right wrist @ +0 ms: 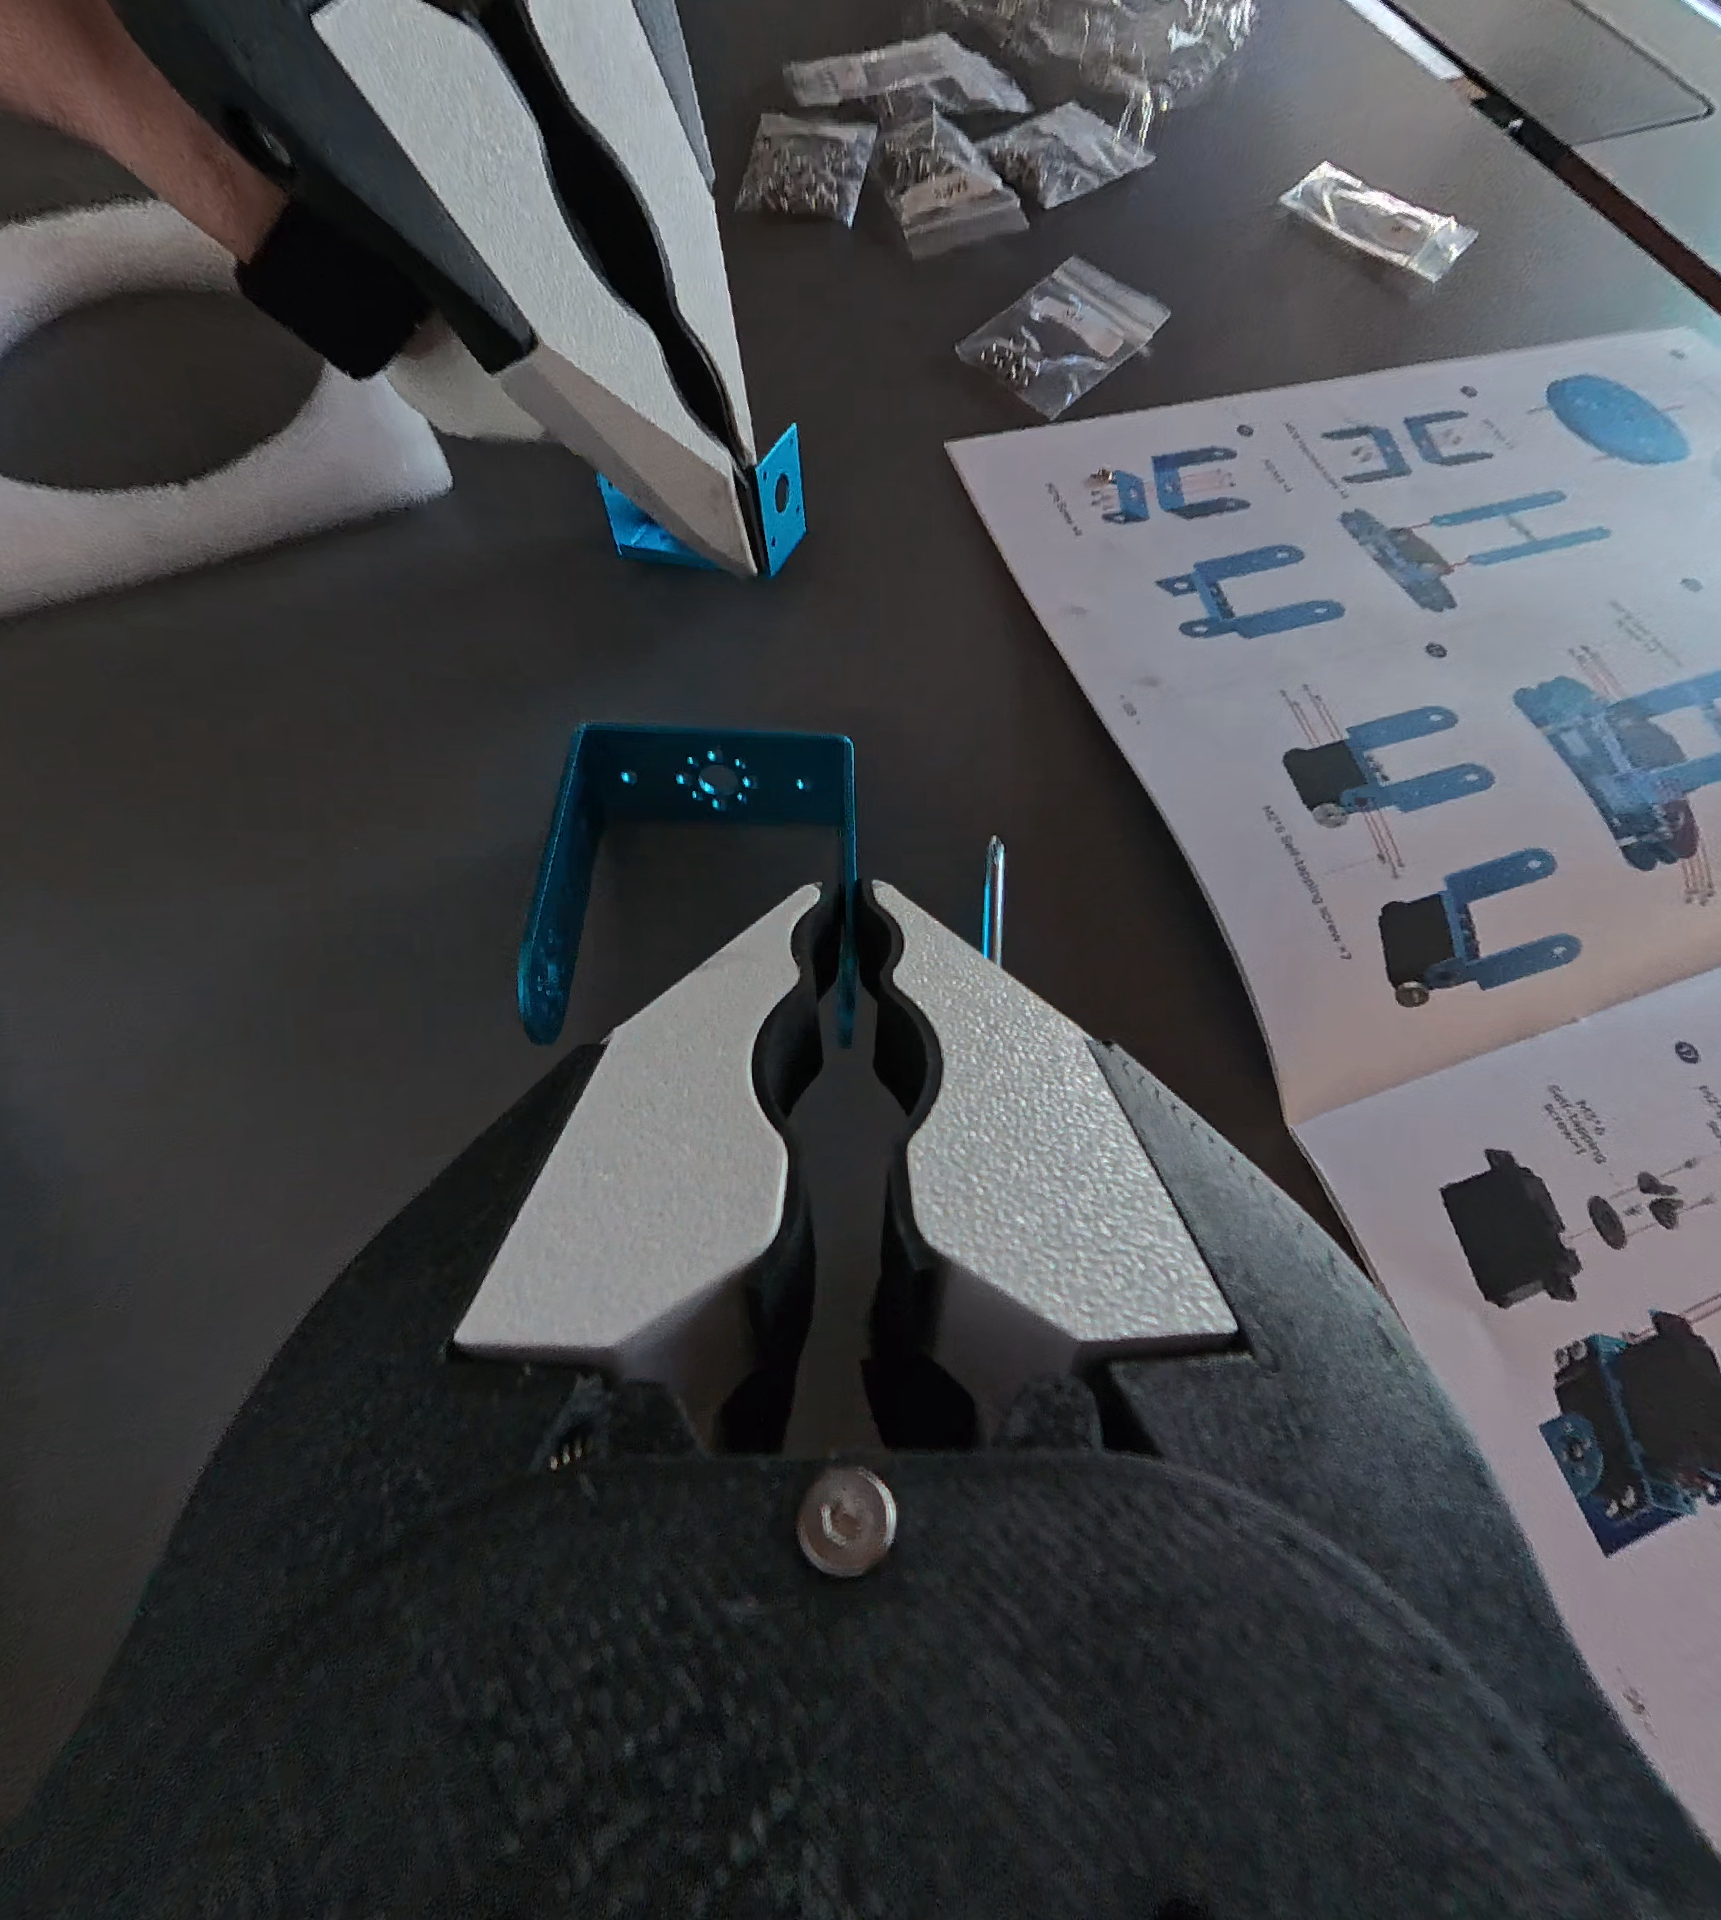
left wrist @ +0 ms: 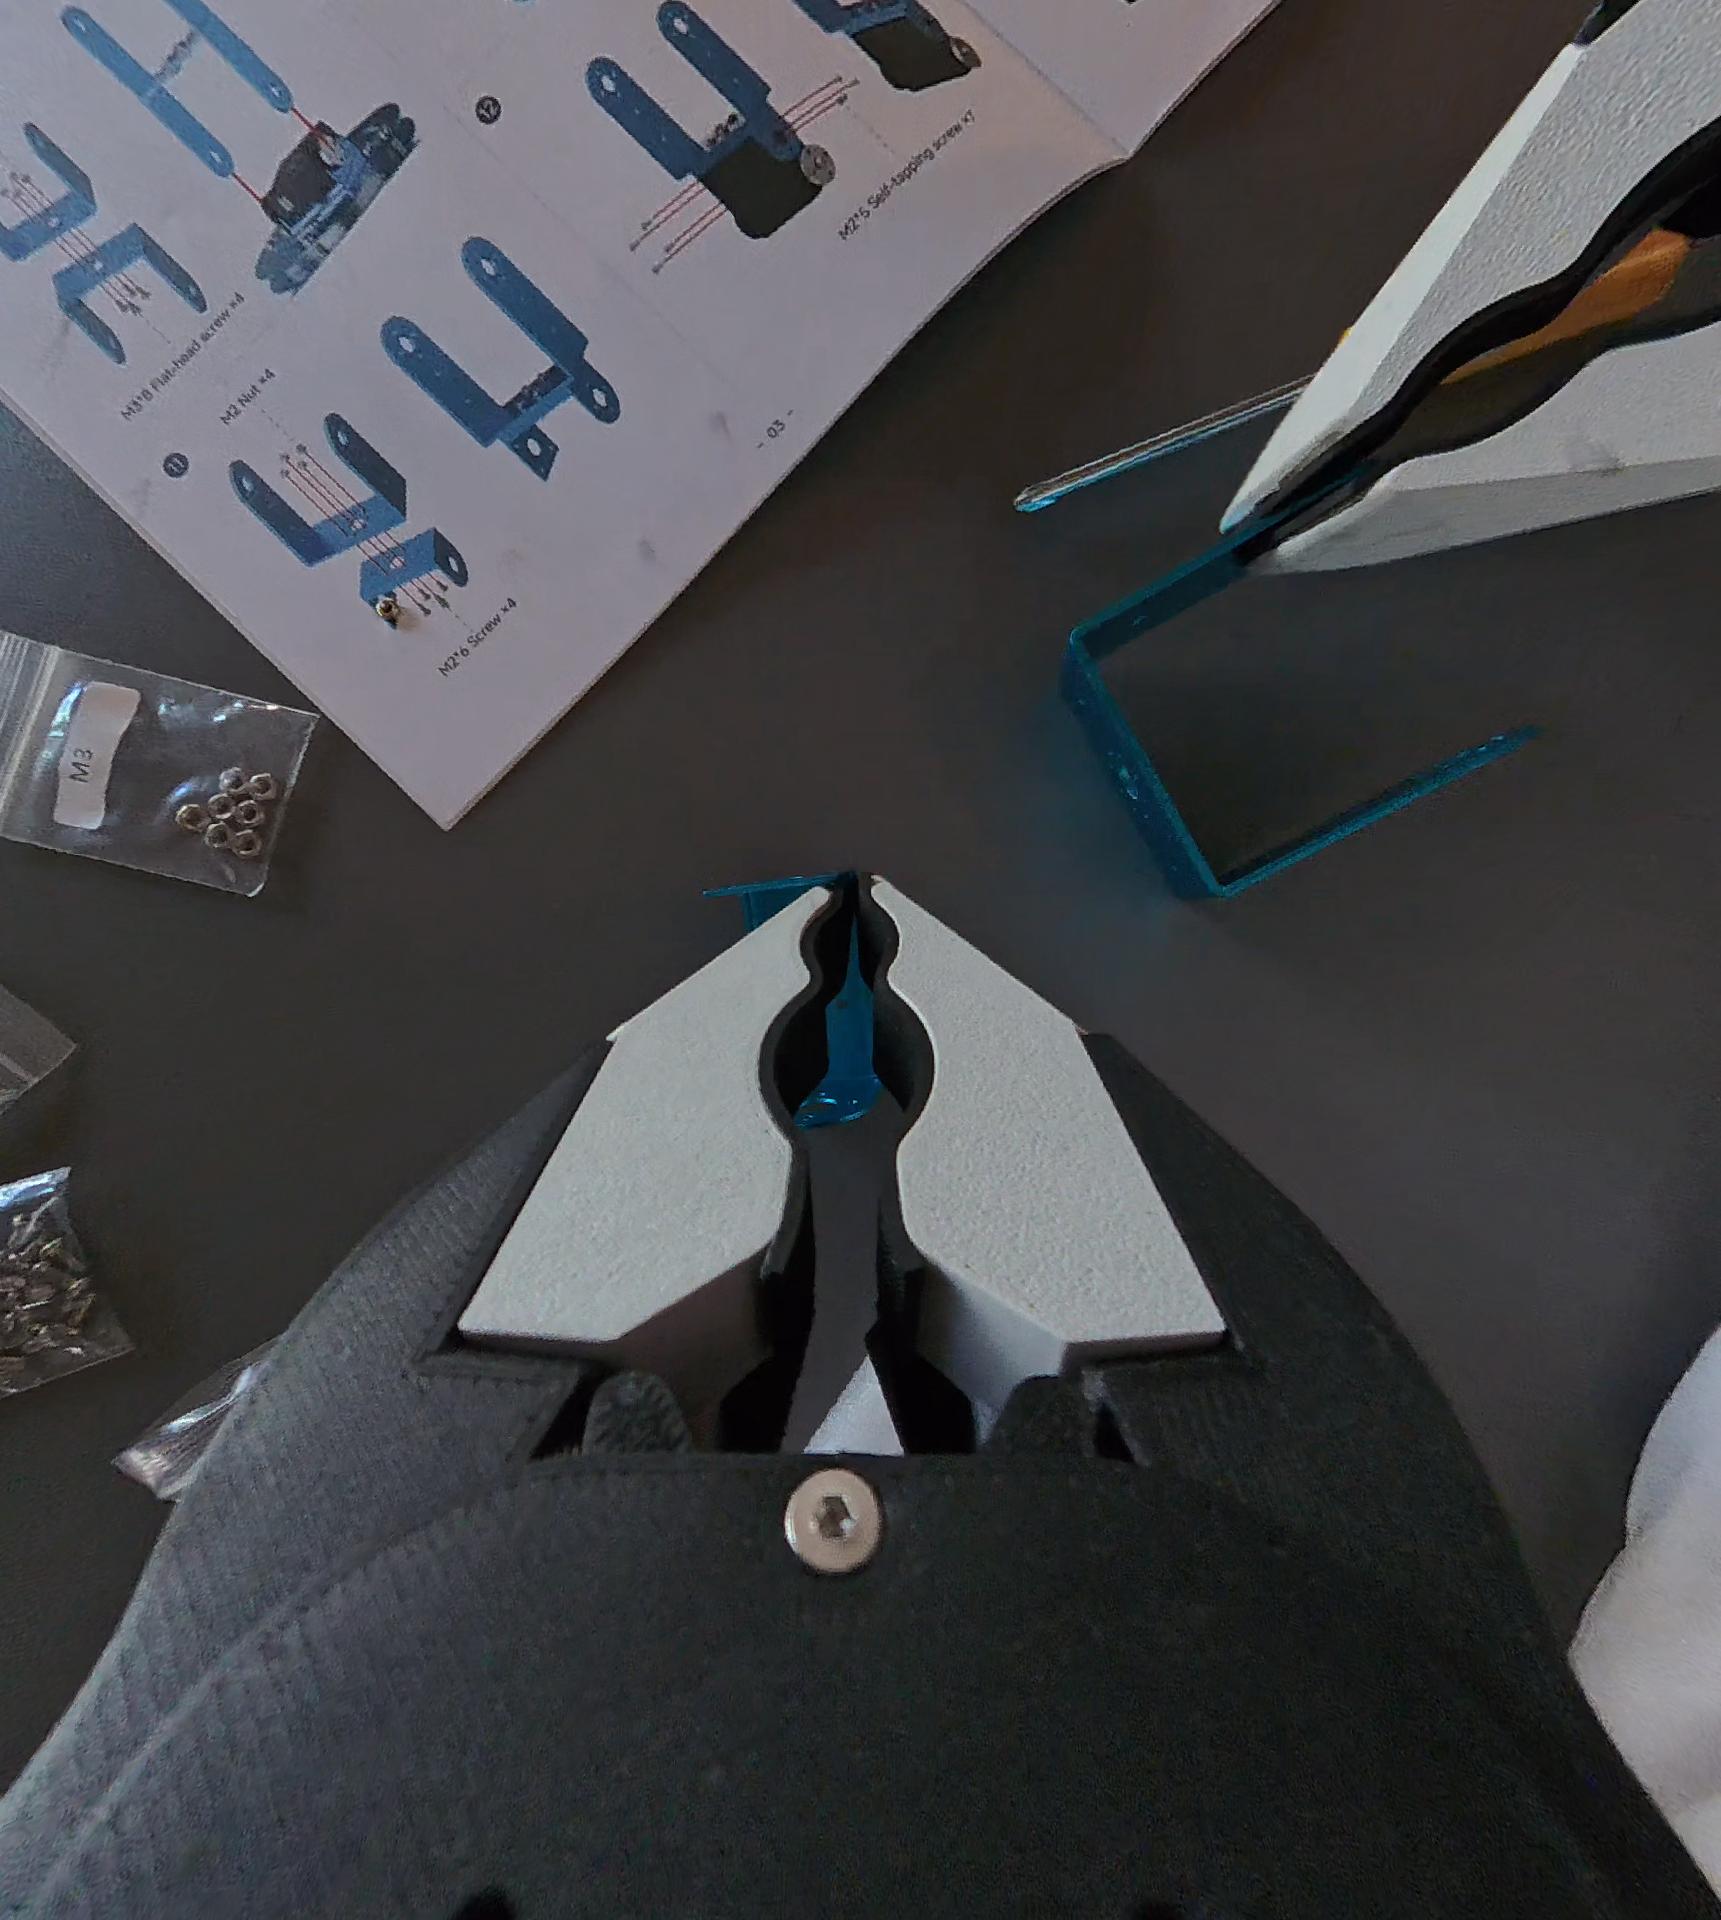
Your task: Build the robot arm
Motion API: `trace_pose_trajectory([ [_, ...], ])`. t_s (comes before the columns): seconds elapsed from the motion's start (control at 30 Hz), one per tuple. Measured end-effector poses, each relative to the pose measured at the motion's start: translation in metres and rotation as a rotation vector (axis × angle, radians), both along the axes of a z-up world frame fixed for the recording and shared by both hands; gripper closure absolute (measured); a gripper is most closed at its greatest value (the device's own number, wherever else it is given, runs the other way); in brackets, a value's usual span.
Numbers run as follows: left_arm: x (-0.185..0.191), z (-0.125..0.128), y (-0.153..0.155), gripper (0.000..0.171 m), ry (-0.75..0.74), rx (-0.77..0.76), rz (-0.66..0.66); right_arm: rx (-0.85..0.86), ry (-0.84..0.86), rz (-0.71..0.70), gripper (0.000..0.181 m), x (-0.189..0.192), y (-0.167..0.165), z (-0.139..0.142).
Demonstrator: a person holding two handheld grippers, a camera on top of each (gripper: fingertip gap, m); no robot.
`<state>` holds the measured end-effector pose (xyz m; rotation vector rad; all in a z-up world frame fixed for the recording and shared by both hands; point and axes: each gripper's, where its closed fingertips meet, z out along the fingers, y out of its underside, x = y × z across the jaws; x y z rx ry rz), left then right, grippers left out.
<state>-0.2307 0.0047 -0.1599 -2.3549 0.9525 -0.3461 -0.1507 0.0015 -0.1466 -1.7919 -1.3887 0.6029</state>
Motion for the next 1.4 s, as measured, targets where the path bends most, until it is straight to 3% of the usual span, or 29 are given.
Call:
trace_pose_trajectory([
  [0.1,0.004,-0.003,-0.003,0.171,-0.007,-0.014,0.001,0.020,-0.038,0.010,0.168,0.008,0.001,-0.003],
  [0.2,0.004,-0.002,-0.005,0.166,-0.025,-0.016,0.026,0.051,0.000,0.029,0.167,0.027,0.011,0.018],
  [0.3,0.002,0.010,-0.008,0.155,-0.070,0.019,0.062,0.168,0.006,-0.037,0.169,0.075,0.070,0.034],
  [0.4,-0.004,0.024,-0.014,0.146,-0.100,0.063,0.100,0.176,-0.119,-0.047,0.170,0.127,0.127,0.011],
  [0.5,-0.017,0.033,-0.022,0.146,-0.093,0.097,0.153,-0.014,-0.065,-0.070,0.172,0.141,0.151,0.001],
  [0.6,-0.031,0.042,-0.033,0.148,-0.097,0.127,0.209,0.011,-0.088,-0.060,0.173,0.147,0.165,-0.005],
  [0.87,-0.057,0.059,-0.049,0.150,-0.139,0.155,0.332,-0.075,-0.101,0.022,0.173,0.141,0.165,-0.019],
  [1.17,-0.054,0.063,-0.051,0.153,-0.143,0.169,0.373,-0.094,-0.090,0.031,0.180,0.139,0.164,-0.020],
  [1.4,-0.044,0.057,-0.053,0.154,-0.164,0.165,0.361,0.118,0.017,0.144,0.181,0.121,0.134,0.020],
])
